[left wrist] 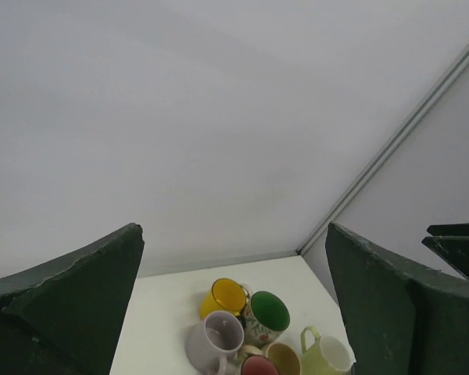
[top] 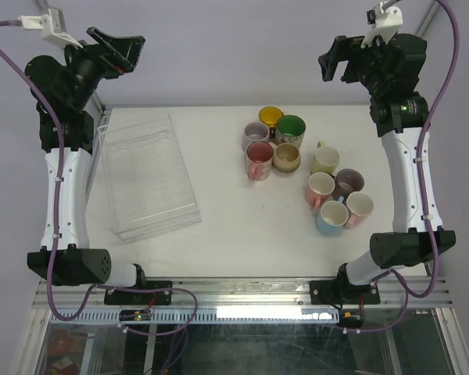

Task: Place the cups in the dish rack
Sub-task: Pick up the cup at the center of the board.

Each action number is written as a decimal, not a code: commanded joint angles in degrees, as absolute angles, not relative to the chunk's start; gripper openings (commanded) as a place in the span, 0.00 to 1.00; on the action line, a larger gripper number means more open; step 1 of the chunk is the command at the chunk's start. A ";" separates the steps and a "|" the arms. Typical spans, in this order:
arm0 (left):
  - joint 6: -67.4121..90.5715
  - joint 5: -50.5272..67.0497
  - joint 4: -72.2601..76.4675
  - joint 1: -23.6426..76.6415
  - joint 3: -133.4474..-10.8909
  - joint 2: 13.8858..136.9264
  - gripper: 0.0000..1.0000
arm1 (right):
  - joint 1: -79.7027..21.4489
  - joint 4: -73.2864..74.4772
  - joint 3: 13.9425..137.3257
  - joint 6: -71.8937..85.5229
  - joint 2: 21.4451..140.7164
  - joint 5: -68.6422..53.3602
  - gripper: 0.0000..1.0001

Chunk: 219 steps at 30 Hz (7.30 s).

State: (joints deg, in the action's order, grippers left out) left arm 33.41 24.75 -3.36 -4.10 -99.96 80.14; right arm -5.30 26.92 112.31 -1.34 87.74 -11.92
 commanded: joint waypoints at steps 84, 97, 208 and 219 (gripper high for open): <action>50.53 10.05 5.73 11.12 -55.39 67.65 0.96 | -25.84 38.74 103.45 -26.47 114.31 -7.90 0.36; 51.13 10.75 5.84 11.17 -56.09 68.98 0.96 | -23.59 41.63 103.89 -31.76 107.78 -24.56 0.46; 95.76 19.99 52.90 34.39 -79.73 101.46 0.86 | -2.00 -40.26 95.90 47.58 94.73 -51.06 0.00; 95.53 19.42 50.64 35.67 -85.43 105.51 0.72 | -3.09 -40.97 93.06 47.28 93.12 -51.63 0.00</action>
State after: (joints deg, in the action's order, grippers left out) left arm 94.96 20.86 48.97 35.31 -81.65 105.93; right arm -2.24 -33.61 91.92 43.70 99.59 -53.41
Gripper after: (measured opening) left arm 0.735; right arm 0.050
